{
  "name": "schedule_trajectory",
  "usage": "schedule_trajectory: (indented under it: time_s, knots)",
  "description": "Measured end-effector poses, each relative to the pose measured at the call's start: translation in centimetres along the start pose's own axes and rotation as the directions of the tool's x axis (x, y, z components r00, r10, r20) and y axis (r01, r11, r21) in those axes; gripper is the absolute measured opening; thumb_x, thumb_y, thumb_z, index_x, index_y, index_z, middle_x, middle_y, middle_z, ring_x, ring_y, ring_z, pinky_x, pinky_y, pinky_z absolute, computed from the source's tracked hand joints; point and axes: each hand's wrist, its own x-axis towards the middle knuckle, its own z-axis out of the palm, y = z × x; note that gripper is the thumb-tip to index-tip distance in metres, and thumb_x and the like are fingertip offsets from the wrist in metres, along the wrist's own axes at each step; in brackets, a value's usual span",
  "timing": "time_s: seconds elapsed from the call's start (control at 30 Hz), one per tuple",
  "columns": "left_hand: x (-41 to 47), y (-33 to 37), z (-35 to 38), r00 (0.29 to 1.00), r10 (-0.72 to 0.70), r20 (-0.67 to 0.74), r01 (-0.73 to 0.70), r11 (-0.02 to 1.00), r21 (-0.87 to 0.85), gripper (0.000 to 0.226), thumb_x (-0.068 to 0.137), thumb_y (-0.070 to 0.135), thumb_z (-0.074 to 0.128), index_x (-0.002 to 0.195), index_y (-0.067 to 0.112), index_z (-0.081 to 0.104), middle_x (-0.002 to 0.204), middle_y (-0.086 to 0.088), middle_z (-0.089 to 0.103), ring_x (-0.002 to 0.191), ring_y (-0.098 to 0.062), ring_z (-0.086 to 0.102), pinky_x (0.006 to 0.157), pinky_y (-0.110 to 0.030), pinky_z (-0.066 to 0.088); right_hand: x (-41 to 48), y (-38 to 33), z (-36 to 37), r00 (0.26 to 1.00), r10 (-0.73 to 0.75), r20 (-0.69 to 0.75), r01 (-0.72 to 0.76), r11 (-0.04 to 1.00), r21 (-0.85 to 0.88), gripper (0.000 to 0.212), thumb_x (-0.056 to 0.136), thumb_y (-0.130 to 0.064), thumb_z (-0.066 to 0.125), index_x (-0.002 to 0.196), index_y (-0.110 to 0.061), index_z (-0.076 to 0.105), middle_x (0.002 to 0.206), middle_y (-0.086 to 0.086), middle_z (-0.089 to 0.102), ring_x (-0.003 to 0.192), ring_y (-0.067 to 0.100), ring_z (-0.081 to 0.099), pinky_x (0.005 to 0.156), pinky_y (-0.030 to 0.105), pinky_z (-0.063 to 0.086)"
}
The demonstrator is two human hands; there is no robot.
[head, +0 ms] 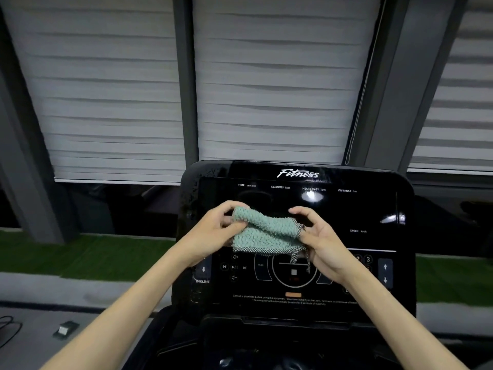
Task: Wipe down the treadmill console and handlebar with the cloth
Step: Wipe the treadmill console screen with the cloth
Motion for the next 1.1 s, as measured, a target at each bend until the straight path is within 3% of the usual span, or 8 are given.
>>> schedule_trajectory:
  time_s: [0.13,0.27,0.4,0.63,0.73,0.87,0.97,1.1]
  knots:
    - [0.0,-0.3,-0.8,0.999,0.018,0.030,-0.020,0.998,0.067,0.047,0.074,0.001,0.081,0.112,0.023,0.065,0.101,-0.004,0.073,0.090,-0.017,0.072,0.080,-0.026,0.058,0.2,-0.6,0.5,0.997,-0.074,-0.008,0.073,0.996,-0.055,0.042,0.083,0.017,0.055,0.113,-0.012,0.065,0.106,0.015,0.070,0.094,0.025,0.067,0.080,0.038,0.055]
    - [0.0,0.0,-1.5,0.992,0.122,0.028,-0.123,0.992,0.039,0.034,0.082,-0.007,0.071,0.087,0.027,0.066,0.101,-0.003,0.073,0.095,-0.016,0.069,0.077,-0.027,0.056,0.2,-1.6,1.2,0.992,-0.114,-0.057,0.113,0.993,-0.034,0.023,0.074,0.002,0.065,0.079,-0.017,0.078,0.087,0.008,0.073,0.083,0.018,0.069,0.069,0.025,0.057]
    - [0.4,-0.2,-2.2,0.989,0.148,0.021,-0.149,0.986,0.078,0.058,0.094,-0.015,0.045,0.071,0.031,0.071,0.102,0.008,0.074,0.090,-0.032,0.064,0.079,-0.053,0.049,0.6,-1.4,1.3,0.997,-0.031,-0.072,0.037,0.997,0.072,0.056,0.090,0.016,0.042,0.055,-0.019,0.068,0.077,0.002,0.070,0.068,0.013,0.064,0.053,0.018,0.050]
    - [0.5,-0.1,-2.7,0.986,-0.047,0.162,0.027,0.992,0.126,0.028,0.081,0.020,0.046,0.076,0.020,0.074,0.091,-0.007,0.059,0.069,-0.019,0.042,0.070,-0.029,0.036,0.5,-0.8,1.7,0.994,0.047,-0.095,-0.051,0.998,-0.042,0.042,0.092,0.012,0.039,0.067,-0.009,0.065,0.073,0.001,0.067,0.057,0.004,0.059,0.048,0.016,0.042]
    - [0.6,0.0,-2.2,0.995,-0.092,0.028,0.083,0.968,0.237,0.037,0.079,0.054,0.060,0.070,0.020,0.074,0.077,-0.006,0.049,0.068,-0.019,0.042,0.071,-0.022,0.039,0.5,-1.2,2.2,0.996,0.031,-0.079,-0.036,0.997,-0.064,0.028,0.093,0.002,0.044,0.080,-0.001,0.069,0.082,0.001,0.070,0.069,0.007,0.063,0.061,0.018,0.048]
    - [0.9,-0.6,-0.5,0.974,0.034,-0.226,0.084,0.866,0.494,0.022,0.078,0.036,0.080,0.086,0.026,0.062,0.081,0.012,0.065,0.078,-0.003,0.057,0.067,-0.022,0.040,1.0,-0.8,3.6,0.978,-0.172,-0.117,0.094,0.866,-0.492,0.014,0.079,-0.012,0.076,0.089,-0.016,0.066,0.086,-0.001,0.072,0.070,0.004,0.064,0.067,0.019,0.048]
    - [1.4,-0.7,1.1,0.936,-0.032,-0.350,0.220,0.829,0.514,0.041,0.079,0.032,0.077,0.109,0.030,0.050,0.099,-0.003,0.060,0.092,-0.013,0.053,0.065,-0.026,0.041,1.7,-0.1,5.4,0.907,-0.344,-0.244,0.106,0.747,-0.657,0.033,0.070,-0.008,0.080,0.092,-0.023,0.060,0.077,-0.004,0.071,0.063,0.014,0.065,0.062,0.024,0.051]
    - [2.1,0.0,2.6,0.894,-0.056,-0.444,0.242,0.895,0.374,0.021,0.089,0.025,0.060,0.108,0.022,0.067,0.103,-0.004,0.070,0.096,-0.015,0.062,0.078,-0.029,0.053,1.9,0.6,8.4,0.808,-0.564,-0.170,0.240,0.579,-0.780,0.020,0.071,0.001,0.074,0.085,-0.013,0.068,0.082,-0.005,0.068,0.074,0.005,0.062,0.068,0.008,0.044]
